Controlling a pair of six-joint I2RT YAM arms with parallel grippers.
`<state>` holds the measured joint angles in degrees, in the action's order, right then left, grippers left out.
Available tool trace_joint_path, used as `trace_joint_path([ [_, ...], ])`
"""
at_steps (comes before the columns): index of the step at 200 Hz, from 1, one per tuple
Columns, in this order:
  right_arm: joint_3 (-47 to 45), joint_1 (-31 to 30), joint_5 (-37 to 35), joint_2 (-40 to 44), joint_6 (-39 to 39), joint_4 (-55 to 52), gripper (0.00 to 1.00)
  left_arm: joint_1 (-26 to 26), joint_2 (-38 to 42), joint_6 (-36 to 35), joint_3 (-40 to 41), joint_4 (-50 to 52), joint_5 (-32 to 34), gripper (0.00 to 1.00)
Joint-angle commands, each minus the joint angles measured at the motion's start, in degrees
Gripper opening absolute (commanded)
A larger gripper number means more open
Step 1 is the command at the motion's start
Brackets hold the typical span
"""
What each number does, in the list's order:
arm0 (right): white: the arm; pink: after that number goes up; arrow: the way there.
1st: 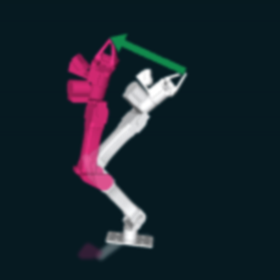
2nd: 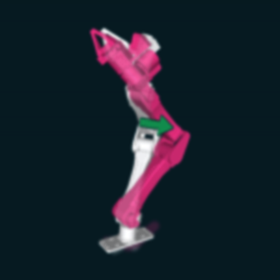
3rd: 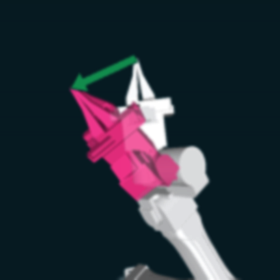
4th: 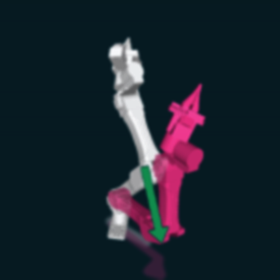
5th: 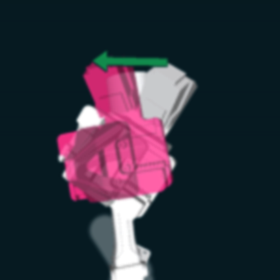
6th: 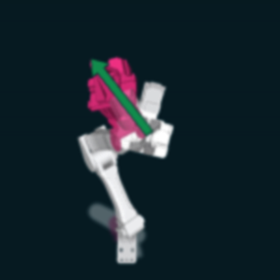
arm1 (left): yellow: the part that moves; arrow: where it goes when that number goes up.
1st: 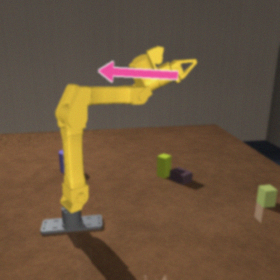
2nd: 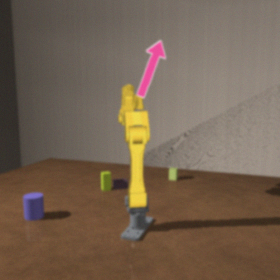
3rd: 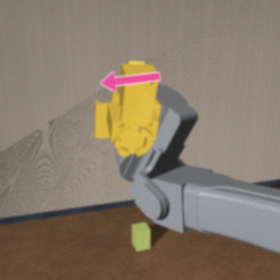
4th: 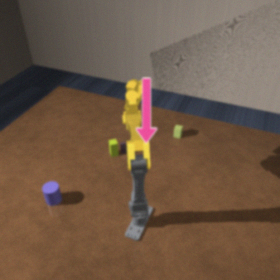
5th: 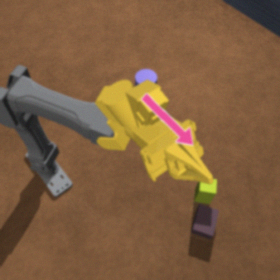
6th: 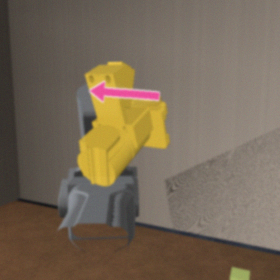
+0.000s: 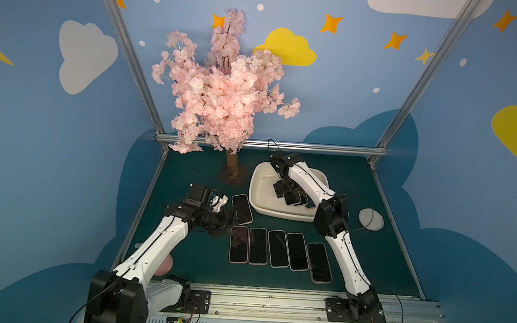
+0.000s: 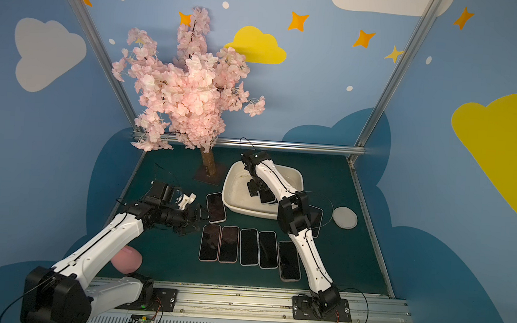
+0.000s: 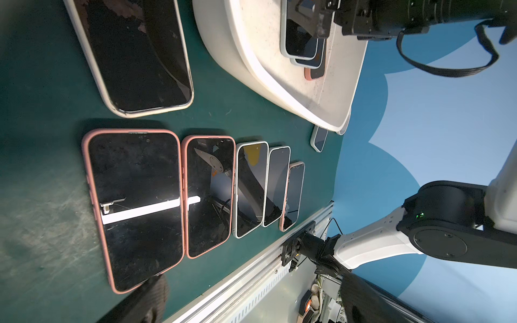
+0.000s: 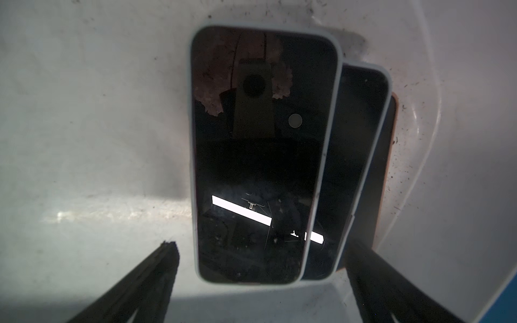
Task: Take the phone out of the storage box
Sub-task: Pick up the phone from the storage box.
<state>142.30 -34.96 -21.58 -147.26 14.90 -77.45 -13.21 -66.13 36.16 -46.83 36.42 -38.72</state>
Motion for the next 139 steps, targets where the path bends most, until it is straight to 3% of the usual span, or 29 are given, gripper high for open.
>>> trace_joint_path([
  [1,-1.64,0.16,-1.92,-1.04,-0.56,3.17,0.99,0.22,-0.61,-1.58,-1.69,2.07,0.66,1.00],
  [139,-1.99,1.25,-4.68,-5.27,-1.12,6.54,0.99,0.21,-3.70,-2.90,-4.15,3.88,1.18,1.00],
])
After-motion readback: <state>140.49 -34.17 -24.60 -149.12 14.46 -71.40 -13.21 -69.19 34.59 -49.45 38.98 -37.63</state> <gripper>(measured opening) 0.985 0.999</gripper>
